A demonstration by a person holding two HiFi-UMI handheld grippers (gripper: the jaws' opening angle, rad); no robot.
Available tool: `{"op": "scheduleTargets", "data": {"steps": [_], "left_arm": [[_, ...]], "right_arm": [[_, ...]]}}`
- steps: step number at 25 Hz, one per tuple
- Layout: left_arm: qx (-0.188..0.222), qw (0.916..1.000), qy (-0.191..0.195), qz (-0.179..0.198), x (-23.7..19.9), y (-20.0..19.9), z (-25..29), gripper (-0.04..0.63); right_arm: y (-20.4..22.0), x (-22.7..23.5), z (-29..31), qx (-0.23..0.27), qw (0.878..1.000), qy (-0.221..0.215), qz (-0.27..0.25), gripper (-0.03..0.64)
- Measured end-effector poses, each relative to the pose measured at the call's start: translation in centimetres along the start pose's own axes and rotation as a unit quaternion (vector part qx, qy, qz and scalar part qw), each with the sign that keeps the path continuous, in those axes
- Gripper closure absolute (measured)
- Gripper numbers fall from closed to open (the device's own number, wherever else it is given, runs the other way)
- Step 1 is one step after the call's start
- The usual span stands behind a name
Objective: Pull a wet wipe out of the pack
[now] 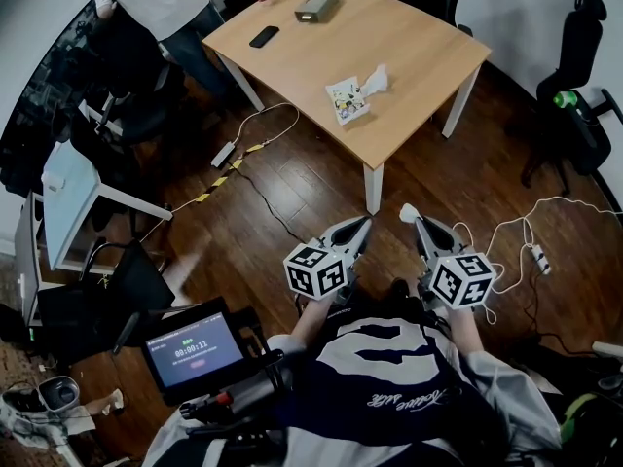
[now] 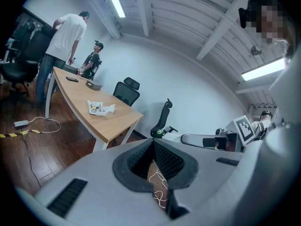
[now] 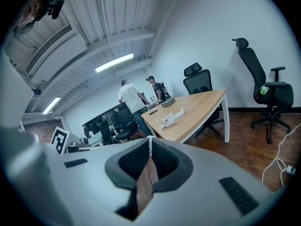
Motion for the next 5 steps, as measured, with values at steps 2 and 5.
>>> {"op": "scheduleTargets", "data": {"steps": [2,5], "left_arm": [[0.000,1.0000,-0.001,-0.001,-0.10,0.07,-0.04,0.592],[-0.001,1.0000,-0.003,-0.001,-0.26,0.19,-0.10,0.592]], "right_arm": [[0.11,-0.03,0.05,-0.001,1.000,0.000,0.000,0.604],[0.28,-0.09,0.11,-0.002,1.000,0.000,-0.001,0.604]]}}
Point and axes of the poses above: the fingertips, and each gripper's own axes: z forward along the fingers, x to its right, y out of its underside, the point moved 5 cm from there along -z, backward along the fingers, and after that the axes turned 8 degrees about -y, right-handed, at the moved point
